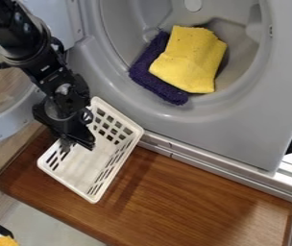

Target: Put the bac à linge on the left under the washing machine

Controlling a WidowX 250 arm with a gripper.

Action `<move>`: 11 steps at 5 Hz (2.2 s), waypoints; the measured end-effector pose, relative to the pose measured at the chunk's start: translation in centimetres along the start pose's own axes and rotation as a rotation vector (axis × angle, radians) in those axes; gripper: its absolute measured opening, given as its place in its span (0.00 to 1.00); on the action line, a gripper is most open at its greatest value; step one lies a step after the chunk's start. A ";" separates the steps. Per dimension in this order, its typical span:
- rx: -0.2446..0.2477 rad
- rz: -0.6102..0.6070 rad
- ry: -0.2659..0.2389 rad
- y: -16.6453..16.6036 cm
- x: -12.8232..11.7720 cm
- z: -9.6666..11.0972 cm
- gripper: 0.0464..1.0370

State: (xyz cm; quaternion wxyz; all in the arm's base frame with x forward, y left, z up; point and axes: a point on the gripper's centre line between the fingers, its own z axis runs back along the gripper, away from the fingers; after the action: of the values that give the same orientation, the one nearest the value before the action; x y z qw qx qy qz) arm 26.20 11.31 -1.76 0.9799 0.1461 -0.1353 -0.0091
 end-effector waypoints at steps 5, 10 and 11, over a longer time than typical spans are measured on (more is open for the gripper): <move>-0.033 -0.080 -0.040 -1.1 1.7 0.6 0.97; -0.126 -0.154 -0.080 -8.1 3.3 8.3 0.96; -0.146 -0.157 -0.050 -11.2 2.5 9.3 0.96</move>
State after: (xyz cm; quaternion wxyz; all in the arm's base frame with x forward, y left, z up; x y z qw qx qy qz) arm 26.37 -2.20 4.26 0.9805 0.0840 -0.1469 -0.0996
